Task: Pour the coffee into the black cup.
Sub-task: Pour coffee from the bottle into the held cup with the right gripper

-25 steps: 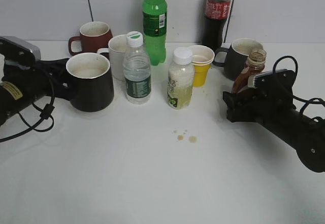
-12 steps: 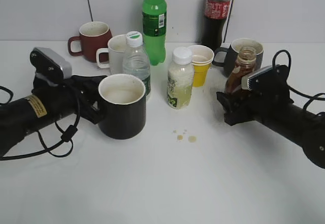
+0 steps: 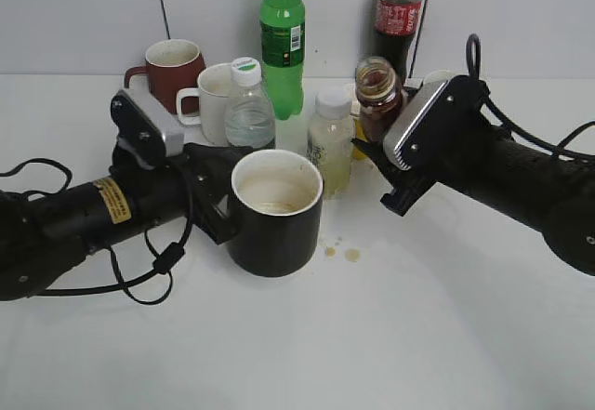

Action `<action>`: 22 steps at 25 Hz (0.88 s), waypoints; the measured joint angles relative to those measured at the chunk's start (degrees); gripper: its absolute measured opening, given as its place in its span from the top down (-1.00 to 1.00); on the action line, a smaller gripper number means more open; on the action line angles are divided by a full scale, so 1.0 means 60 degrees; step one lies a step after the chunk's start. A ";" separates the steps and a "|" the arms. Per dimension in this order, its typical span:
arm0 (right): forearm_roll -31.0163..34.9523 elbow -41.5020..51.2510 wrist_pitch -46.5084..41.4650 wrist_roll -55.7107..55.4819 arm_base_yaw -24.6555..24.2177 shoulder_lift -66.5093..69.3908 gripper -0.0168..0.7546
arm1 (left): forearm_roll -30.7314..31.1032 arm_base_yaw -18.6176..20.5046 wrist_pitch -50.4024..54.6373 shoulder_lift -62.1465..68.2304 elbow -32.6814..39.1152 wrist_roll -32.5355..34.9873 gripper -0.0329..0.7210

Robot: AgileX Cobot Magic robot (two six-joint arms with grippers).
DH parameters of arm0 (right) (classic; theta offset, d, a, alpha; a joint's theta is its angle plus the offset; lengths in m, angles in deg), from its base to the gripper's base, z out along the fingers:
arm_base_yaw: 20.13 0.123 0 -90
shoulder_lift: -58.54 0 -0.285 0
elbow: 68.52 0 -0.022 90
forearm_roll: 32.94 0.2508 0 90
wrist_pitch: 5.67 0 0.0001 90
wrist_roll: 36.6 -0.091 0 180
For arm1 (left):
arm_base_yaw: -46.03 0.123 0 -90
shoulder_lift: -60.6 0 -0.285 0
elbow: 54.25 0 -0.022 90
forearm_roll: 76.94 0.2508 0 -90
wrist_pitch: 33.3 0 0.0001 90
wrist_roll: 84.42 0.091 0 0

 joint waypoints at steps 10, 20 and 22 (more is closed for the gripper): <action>0.0431 -0.0276 -0.0269 0.3138 0.0288 -0.0055 -0.35 | 0.0066 -0.0827 0.0335 0.0000 -0.0570 0.0000 0.81; 0.1038 -0.0276 0.0717 0.6251 0.0288 -0.0055 -0.35 | 0.0005 -0.0838 0.0278 0.0000 -0.0616 -0.0003 0.81; 0.1078 -0.0276 0.0790 0.6434 0.0288 -0.0055 -0.35 | 0.0014 -0.0838 0.0182 0.0000 -0.0616 -0.0003 0.81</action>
